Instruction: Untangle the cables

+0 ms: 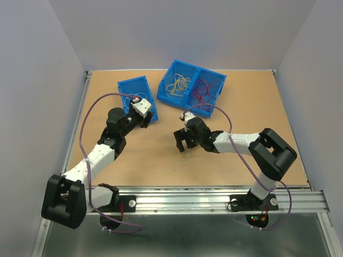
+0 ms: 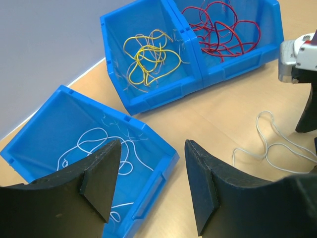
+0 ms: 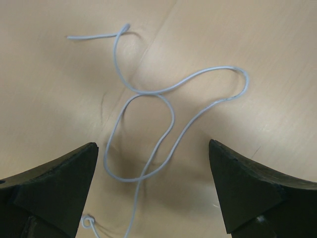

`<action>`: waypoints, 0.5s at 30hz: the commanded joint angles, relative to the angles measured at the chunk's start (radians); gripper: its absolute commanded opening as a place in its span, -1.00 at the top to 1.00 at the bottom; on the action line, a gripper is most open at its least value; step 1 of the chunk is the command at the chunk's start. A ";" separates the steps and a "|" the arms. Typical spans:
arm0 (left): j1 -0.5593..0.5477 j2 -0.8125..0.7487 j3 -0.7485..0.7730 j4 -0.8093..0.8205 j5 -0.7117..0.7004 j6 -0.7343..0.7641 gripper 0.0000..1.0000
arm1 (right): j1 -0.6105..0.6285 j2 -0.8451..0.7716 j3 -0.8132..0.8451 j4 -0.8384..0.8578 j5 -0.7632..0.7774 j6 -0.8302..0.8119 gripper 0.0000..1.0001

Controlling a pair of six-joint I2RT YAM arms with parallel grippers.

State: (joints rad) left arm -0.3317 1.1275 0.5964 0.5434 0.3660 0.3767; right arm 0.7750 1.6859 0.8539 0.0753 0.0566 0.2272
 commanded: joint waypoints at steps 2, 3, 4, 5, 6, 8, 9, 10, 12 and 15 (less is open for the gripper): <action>0.002 -0.017 0.025 0.024 0.022 0.010 -0.30 | 0.023 0.083 0.063 -0.026 0.121 -0.008 -0.88; 0.002 -0.012 0.025 0.024 0.021 0.011 -0.30 | 0.026 0.099 0.076 -0.043 0.140 -0.006 -0.69; 0.002 -0.011 0.026 0.023 0.021 0.011 -0.30 | 0.027 0.130 0.092 -0.072 0.169 -0.005 -0.55; 0.003 -0.009 0.026 0.021 0.022 0.013 -0.30 | 0.032 0.141 0.109 -0.072 0.179 -0.005 -0.37; 0.002 -0.009 0.028 0.021 0.021 0.014 -0.30 | 0.035 0.149 0.114 -0.100 0.181 -0.006 0.10; 0.002 -0.006 0.029 0.021 0.022 0.014 -0.30 | 0.037 0.150 0.117 -0.100 0.166 -0.009 0.60; 0.002 -0.006 0.029 0.021 0.021 0.016 -0.30 | 0.041 0.147 0.119 -0.100 0.157 -0.015 0.99; 0.003 -0.008 0.029 0.021 0.021 0.019 -0.30 | 0.044 0.141 0.119 -0.100 0.151 -0.017 0.99; 0.002 -0.006 0.029 0.021 0.022 0.022 -0.30 | 0.049 0.115 0.119 -0.097 0.131 -0.029 0.99; 0.002 -0.012 0.031 0.021 0.007 0.024 -0.30 | 0.049 0.052 0.111 -0.057 0.079 -0.040 0.99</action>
State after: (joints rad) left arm -0.3313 1.1290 0.5964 0.5327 0.3672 0.3878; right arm 0.8116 1.8000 0.9649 0.0597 0.1905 0.2077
